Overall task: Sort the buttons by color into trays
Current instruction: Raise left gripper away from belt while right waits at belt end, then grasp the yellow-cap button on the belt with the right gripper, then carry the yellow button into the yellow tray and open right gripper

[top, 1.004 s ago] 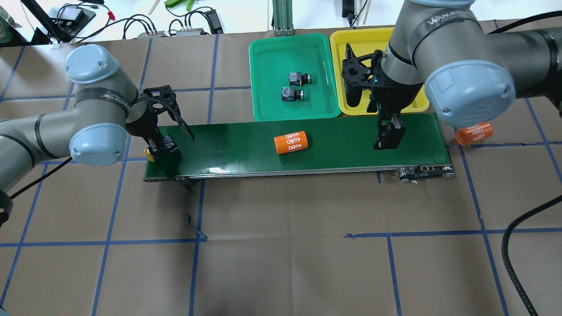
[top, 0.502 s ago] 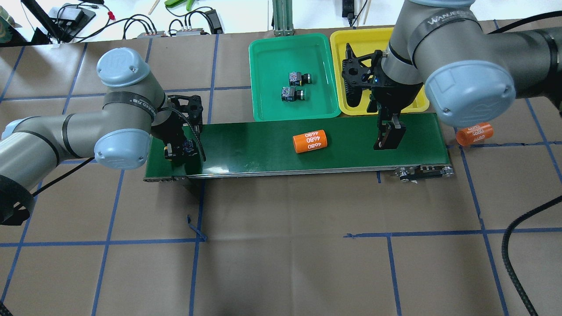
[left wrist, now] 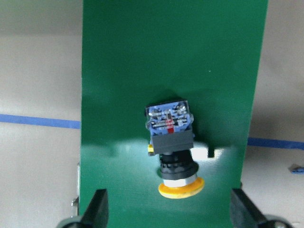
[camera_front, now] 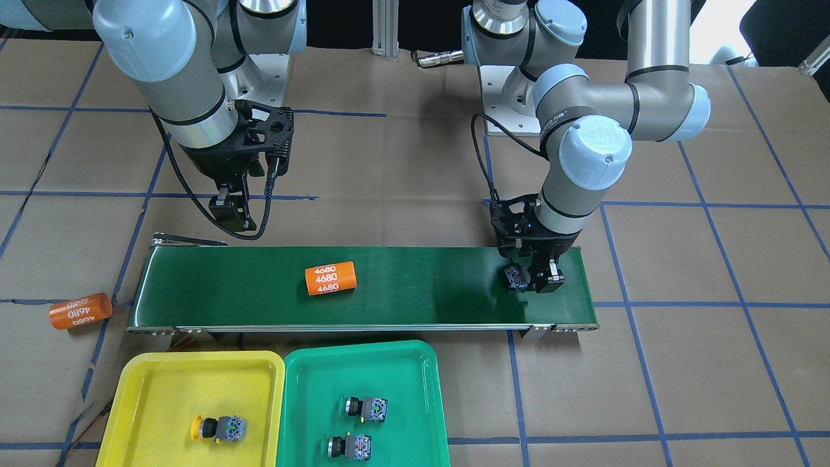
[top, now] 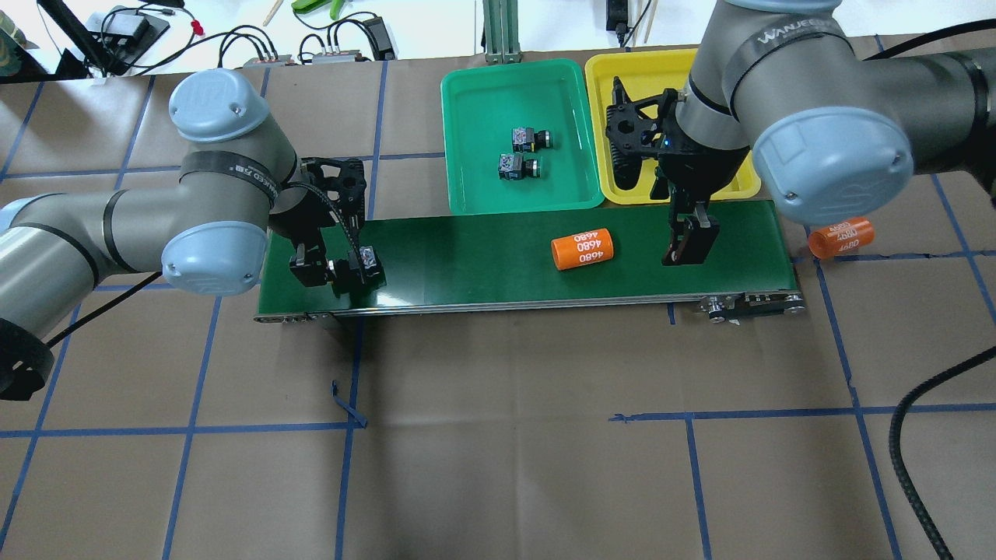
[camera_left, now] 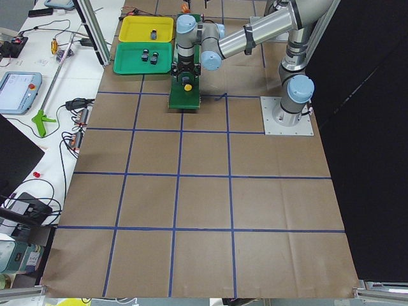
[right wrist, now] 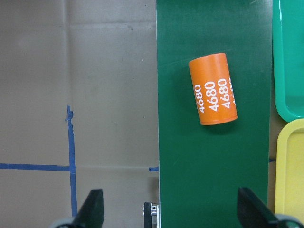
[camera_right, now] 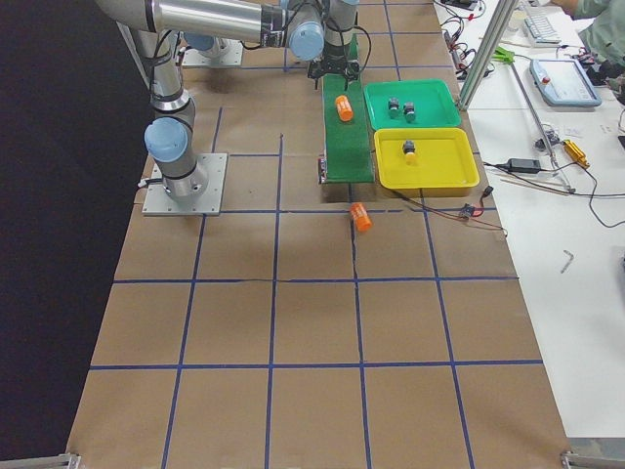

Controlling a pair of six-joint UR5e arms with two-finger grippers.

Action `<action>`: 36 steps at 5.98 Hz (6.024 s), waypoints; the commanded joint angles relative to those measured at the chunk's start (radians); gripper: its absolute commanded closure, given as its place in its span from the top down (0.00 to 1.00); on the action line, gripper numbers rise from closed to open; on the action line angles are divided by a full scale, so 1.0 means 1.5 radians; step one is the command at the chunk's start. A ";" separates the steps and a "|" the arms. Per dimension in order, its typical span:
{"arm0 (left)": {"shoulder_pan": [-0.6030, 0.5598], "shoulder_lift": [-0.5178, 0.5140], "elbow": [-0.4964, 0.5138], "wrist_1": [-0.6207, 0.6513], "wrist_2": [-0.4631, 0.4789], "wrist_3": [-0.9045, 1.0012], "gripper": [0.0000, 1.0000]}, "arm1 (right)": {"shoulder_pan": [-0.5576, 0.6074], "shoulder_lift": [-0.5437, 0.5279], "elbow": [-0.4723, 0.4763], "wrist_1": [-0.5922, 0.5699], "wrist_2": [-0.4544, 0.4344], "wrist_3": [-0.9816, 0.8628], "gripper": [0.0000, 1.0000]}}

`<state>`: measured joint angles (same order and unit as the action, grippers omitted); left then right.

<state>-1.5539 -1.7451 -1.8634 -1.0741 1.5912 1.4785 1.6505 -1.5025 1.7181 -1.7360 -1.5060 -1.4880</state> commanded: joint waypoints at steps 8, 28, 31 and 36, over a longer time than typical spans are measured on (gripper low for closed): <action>0.002 0.128 0.181 -0.308 -0.006 -1.056 0.99 | 0.010 0.031 0.000 -0.055 0.008 0.023 1.00; 0.008 0.128 0.180 -0.293 -0.010 -1.064 0.99 | -0.065 0.174 -0.037 -0.277 -0.074 -0.135 0.09; 0.008 0.128 0.180 -0.293 -0.010 -1.064 0.99 | -0.080 0.374 -0.255 -0.277 -0.066 -0.124 0.10; 0.008 0.129 0.180 -0.292 -0.010 -1.063 0.99 | -0.080 0.389 -0.237 -0.268 0.001 -0.063 1.00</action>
<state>-1.5416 -1.5514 -1.5938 -1.5133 1.5769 -0.1169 1.5320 -0.9017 1.3751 -2.1384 -1.5122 -1.6033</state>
